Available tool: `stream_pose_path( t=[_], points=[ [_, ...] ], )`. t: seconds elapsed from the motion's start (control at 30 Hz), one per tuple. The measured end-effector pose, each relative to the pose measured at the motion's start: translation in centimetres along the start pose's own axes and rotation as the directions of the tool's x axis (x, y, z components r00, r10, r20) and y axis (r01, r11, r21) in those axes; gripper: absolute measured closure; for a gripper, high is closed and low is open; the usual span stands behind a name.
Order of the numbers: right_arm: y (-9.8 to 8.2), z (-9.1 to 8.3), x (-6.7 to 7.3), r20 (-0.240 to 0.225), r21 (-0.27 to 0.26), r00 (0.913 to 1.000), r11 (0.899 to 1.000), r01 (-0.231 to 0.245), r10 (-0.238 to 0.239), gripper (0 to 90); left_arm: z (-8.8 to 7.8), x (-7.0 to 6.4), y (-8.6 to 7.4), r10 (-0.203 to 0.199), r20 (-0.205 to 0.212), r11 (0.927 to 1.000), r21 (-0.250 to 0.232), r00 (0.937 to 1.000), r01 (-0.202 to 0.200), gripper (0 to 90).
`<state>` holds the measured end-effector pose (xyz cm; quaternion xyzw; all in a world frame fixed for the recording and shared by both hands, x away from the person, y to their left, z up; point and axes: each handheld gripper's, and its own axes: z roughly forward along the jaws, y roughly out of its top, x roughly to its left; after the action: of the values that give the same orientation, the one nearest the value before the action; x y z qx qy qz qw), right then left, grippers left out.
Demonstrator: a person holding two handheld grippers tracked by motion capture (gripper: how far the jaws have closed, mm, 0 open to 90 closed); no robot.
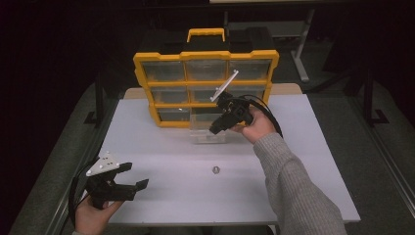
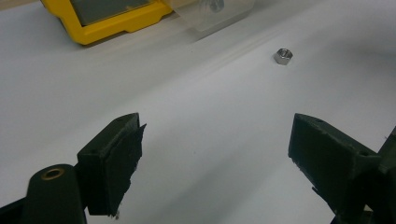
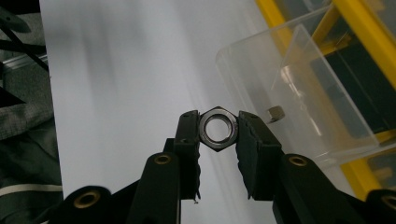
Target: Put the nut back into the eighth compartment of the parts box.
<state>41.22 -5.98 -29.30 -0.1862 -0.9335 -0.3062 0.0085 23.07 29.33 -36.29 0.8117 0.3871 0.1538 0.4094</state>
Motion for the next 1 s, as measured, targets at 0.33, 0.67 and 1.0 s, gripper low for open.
stream_pose_path(
  t=[0.33,0.67,1.0],
  points=[
    [1.7,-1.2,-1.0,0.031,-0.006,0.9995,1.0,0.0,0.001,69.1,-0.1,0.0,0.0,0.001,0.0,1.0,0.004,1.0,-0.001,16.9],
    [3.0,-1.1,-2.4,0.061,0.003,0.9975,0.999,-0.036,0.036,69.1,-0.1,0.0,0.0,0.003,0.002,1.0,0.001,1.0,-0.003,16.9],
    [3.1,1.2,-3.6,0.063,0.036,0.9959,0.997,-0.067,0.065,69.1,-0.1,0.0,0.0,0.003,0.001,1.0,0.005,1.0,-0.003,16.9]
  ],
)
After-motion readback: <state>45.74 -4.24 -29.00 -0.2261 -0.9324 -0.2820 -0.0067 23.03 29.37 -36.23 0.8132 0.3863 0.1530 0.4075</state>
